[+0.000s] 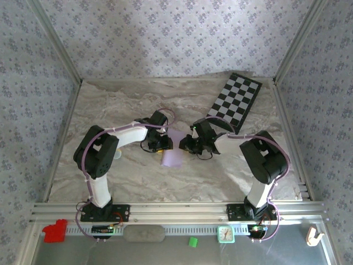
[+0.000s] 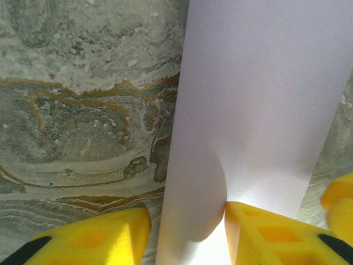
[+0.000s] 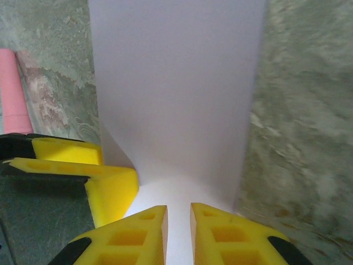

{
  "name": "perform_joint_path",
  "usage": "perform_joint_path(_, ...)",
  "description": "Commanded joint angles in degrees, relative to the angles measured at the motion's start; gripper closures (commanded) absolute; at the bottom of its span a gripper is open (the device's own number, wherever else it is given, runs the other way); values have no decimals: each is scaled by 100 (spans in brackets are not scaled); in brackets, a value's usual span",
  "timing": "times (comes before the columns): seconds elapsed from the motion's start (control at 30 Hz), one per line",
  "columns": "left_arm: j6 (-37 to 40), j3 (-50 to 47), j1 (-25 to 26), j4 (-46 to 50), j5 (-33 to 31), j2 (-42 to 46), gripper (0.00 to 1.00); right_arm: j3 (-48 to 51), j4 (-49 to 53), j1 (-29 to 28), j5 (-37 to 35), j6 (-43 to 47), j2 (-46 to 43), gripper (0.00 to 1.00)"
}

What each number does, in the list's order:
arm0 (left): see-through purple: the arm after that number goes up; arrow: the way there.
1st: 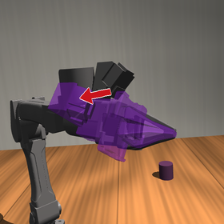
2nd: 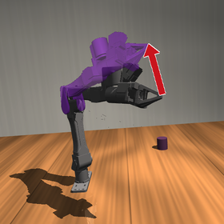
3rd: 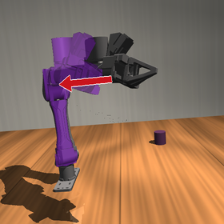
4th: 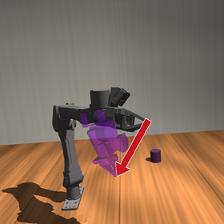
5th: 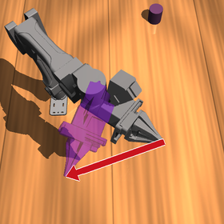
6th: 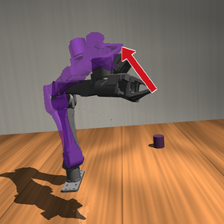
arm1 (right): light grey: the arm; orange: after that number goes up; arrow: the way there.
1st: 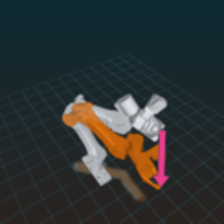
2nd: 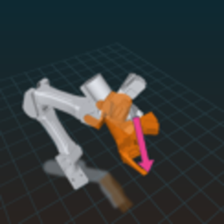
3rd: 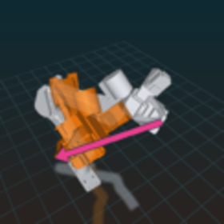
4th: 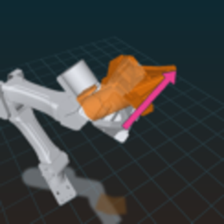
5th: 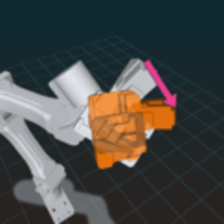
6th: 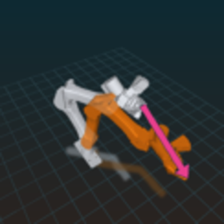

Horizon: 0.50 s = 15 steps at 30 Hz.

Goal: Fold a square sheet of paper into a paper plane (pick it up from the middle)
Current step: Hold the square sheet of paper at the center of the table.

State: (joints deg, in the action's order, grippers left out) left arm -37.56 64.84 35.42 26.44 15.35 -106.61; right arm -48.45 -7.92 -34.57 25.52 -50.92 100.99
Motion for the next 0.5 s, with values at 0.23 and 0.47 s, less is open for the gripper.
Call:
perform_joint_path(0.23,-37,-295,236,-64,11,-657,56,-252,202,-66,59,-71,368,83)
perform_joint_path(0.47,-98,-304,237,-70,22,-597,56,-398,947,-103,-228,253,525,83)
